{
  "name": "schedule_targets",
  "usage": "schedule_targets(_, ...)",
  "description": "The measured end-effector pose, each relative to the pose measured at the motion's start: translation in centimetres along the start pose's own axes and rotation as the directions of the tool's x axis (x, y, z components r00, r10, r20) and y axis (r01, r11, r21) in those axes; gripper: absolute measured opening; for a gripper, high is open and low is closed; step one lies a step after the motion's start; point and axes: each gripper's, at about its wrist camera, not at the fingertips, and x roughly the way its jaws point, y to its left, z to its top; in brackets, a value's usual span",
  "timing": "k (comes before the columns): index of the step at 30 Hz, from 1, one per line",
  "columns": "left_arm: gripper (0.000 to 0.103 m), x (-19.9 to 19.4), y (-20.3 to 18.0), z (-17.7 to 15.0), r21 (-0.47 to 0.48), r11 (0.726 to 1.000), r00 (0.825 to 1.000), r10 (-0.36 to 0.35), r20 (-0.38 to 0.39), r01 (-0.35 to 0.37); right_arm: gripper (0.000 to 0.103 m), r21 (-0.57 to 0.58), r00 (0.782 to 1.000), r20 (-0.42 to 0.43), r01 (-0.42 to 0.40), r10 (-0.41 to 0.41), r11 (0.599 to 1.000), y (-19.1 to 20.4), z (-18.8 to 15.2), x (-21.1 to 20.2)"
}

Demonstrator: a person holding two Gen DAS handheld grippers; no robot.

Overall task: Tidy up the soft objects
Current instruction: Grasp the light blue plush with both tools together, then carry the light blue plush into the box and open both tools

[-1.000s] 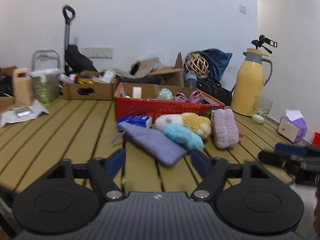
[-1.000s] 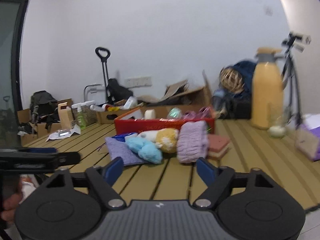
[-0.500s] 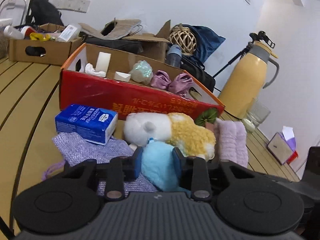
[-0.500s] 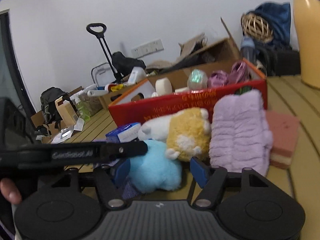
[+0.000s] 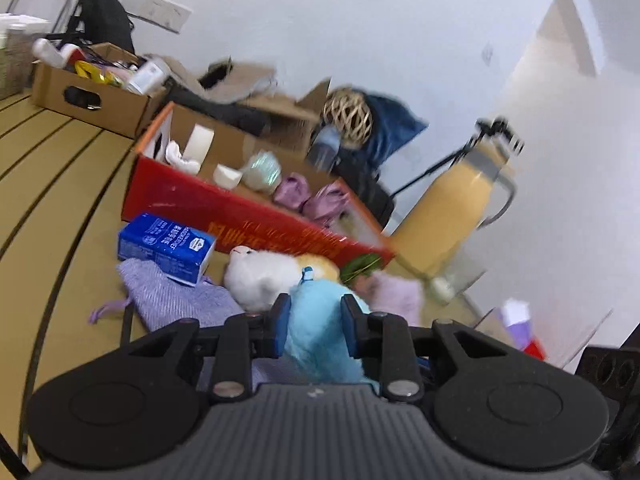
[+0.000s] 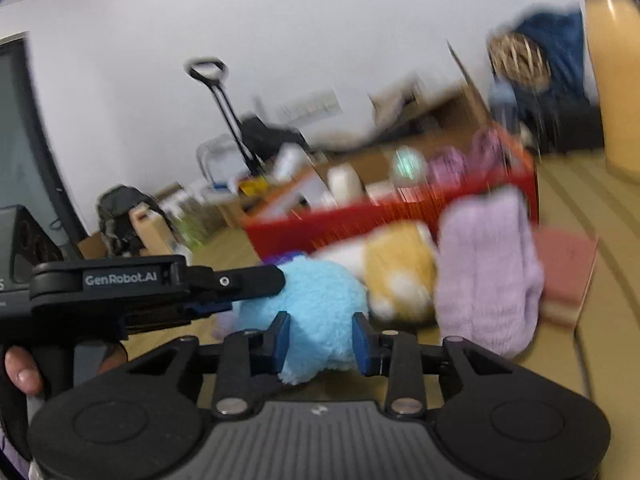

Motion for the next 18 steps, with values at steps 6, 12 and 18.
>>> schedule_targets(6, 0.026, -7.0, -1.3, -1.7, -0.044, 0.999, 0.994, -0.018, 0.104, 0.022, 0.028, -0.029, 0.996, 0.055, -0.07, 0.071, 0.997, 3.7, 0.5, -5.6)
schedule_targets(12, 0.026, -11.7, -0.9, -2.4, -0.078, 0.995, 0.985, -0.047, 0.164, 0.06, 0.028, -0.116, 0.994, 0.08, -0.07, 0.079, 0.991, 8.7, -0.2, -8.7)
schedule_targets(18, 0.026, -11.2, -1.1, -0.2, -0.062, 0.995, 0.983, -0.071, 0.172, 0.082, 0.028, -0.139, 0.994, 0.096, -0.047, 0.061, 0.989, 10.7, 1.1, -9.9)
